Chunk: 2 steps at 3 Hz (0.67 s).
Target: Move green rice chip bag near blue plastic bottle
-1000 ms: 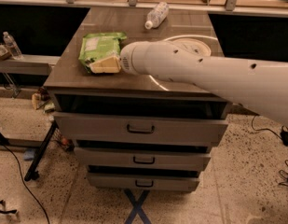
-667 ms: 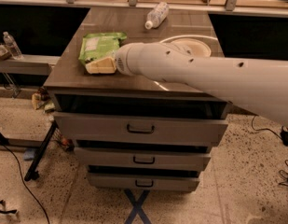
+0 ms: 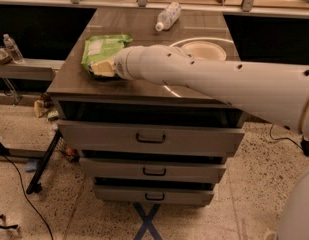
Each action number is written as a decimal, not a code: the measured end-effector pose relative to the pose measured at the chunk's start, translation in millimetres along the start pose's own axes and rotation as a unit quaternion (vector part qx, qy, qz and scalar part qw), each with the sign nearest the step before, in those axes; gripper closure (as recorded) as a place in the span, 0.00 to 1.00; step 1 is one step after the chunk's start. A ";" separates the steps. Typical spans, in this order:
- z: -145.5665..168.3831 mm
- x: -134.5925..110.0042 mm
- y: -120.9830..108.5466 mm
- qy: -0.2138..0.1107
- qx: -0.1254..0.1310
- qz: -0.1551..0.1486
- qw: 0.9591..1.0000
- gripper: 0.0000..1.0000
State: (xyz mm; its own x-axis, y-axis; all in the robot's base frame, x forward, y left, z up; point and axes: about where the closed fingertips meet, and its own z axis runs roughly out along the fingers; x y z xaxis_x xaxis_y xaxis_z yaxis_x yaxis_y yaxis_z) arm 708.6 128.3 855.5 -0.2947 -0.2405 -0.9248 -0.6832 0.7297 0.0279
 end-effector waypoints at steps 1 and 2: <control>21.4 -7.8 -2.6 0.003 -0.023 -0.018 1.000 0.68; 37.7 -20.8 -17.2 -0.006 -0.017 -0.032 0.999 0.91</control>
Offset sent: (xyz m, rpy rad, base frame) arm 0.0752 0.0158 0.0114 -0.0353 -0.0839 0.0501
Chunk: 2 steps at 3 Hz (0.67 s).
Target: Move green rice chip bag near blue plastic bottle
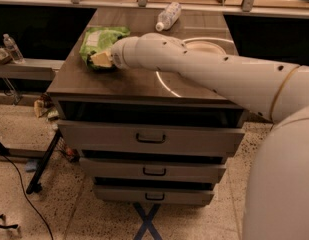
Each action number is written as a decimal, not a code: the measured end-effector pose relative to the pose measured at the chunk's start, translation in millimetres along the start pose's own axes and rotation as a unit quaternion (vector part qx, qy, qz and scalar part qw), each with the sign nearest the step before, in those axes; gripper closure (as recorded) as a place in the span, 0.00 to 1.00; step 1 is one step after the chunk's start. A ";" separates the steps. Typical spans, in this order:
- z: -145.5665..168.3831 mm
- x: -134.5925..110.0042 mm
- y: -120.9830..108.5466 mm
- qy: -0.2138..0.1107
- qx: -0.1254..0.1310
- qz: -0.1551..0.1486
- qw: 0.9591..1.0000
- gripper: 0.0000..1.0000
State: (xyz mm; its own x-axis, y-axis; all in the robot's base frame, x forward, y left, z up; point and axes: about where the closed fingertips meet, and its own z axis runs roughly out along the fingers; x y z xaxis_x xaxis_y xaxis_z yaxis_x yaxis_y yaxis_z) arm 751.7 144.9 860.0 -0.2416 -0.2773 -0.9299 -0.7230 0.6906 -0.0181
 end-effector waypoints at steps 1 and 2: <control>14.0 -27.9 -18.2 -0.023 0.030 -0.023 0.999 1.00; 12.3 -36.6 -74.5 -0.020 0.096 -0.036 0.995 1.00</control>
Offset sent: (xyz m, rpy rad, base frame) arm 0.1214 -0.1097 0.0465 -0.1558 -0.1998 -0.3322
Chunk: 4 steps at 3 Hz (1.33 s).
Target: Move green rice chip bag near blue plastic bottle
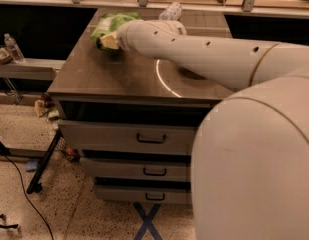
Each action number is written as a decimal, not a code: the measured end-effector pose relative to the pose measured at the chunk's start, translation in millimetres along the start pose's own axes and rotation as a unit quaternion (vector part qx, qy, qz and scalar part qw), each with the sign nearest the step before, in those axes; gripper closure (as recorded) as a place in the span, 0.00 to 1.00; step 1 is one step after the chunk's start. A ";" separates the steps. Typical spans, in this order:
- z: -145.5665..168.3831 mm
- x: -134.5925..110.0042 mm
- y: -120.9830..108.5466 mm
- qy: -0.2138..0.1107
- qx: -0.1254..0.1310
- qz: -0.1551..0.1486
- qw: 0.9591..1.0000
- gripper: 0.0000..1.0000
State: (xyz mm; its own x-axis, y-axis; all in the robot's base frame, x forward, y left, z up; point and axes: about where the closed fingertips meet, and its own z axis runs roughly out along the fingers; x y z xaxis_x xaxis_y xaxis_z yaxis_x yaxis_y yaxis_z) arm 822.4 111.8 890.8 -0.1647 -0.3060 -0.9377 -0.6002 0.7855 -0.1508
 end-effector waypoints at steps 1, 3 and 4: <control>-5.6 13.8 -48.6 0.018 0.046 -0.001 0.999 1.00; -21.1 43.2 -92.1 0.053 0.078 0.024 0.995 0.51; -24.3 43.6 -95.0 0.055 0.079 0.025 0.995 0.28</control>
Offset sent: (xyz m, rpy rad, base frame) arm 0.0381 -0.1152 -0.0262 -0.0574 0.0821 -0.2155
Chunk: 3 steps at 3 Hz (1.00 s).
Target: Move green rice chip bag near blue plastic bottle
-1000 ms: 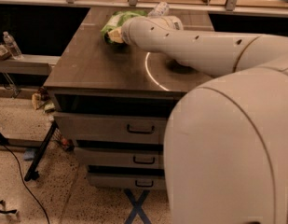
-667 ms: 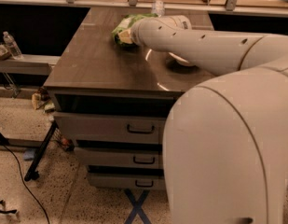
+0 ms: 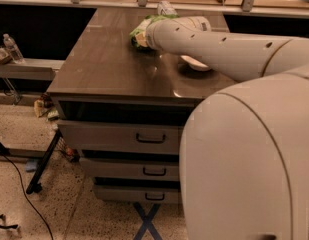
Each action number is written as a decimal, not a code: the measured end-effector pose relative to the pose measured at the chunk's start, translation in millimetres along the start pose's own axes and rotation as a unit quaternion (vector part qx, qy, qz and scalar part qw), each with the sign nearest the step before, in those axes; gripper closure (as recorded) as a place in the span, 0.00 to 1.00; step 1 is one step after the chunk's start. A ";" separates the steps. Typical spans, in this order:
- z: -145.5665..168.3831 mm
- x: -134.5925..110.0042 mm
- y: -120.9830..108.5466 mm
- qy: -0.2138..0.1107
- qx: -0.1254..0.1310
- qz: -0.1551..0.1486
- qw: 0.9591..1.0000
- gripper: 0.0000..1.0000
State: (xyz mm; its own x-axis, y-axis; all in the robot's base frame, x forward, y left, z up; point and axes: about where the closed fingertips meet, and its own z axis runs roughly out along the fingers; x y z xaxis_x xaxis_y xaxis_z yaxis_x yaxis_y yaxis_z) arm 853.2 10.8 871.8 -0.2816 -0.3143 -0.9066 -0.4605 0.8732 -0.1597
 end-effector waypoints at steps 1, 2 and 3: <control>-4.8 0.4 -2.8 0.001 0.001 0.002 1.000 0.04; -11.1 -0.7 -5.7 -0.001 0.004 0.002 1.000 0.00; -30.5 -4.4 -12.5 -0.009 0.003 0.010 1.000 0.00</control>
Offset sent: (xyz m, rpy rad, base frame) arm -0.0117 -0.0174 0.0112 0.0032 -0.0083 -0.0180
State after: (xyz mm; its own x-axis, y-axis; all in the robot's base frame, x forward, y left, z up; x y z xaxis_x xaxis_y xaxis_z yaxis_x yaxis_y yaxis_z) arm 834.6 -10.1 889.8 -0.2763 -0.2905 -0.9161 -0.4503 0.8812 -0.1436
